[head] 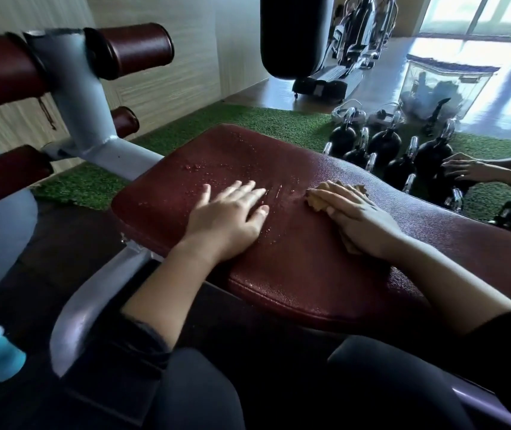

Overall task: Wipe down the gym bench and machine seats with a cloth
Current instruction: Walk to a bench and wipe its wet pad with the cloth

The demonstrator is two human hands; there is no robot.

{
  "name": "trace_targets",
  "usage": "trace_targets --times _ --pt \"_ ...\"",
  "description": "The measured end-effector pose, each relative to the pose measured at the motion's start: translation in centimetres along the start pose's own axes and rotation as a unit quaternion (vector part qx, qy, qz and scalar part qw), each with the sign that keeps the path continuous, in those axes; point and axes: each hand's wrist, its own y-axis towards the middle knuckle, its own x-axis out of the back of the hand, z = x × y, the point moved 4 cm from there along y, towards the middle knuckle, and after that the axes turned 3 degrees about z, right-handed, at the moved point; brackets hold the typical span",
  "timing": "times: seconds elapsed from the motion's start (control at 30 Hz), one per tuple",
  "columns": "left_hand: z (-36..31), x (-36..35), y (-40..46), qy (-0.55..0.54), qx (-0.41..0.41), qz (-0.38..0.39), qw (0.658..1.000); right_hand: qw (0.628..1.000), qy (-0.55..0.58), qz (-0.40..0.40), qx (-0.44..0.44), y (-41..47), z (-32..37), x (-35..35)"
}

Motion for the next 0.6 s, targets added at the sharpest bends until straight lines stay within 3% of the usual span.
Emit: trace_targets --times 0.23,0.6 --pt "6.3 0.8 -2.5 0.049 0.032 0.009 0.998 0.996 0.015 0.011 0.089 -2.4 5.5 -1.2" --pt "6.4 -0.1 -2.6 0.055 0.029 -0.051 0.997 0.999 0.008 0.033 -0.001 2.1 5.6 -1.6"
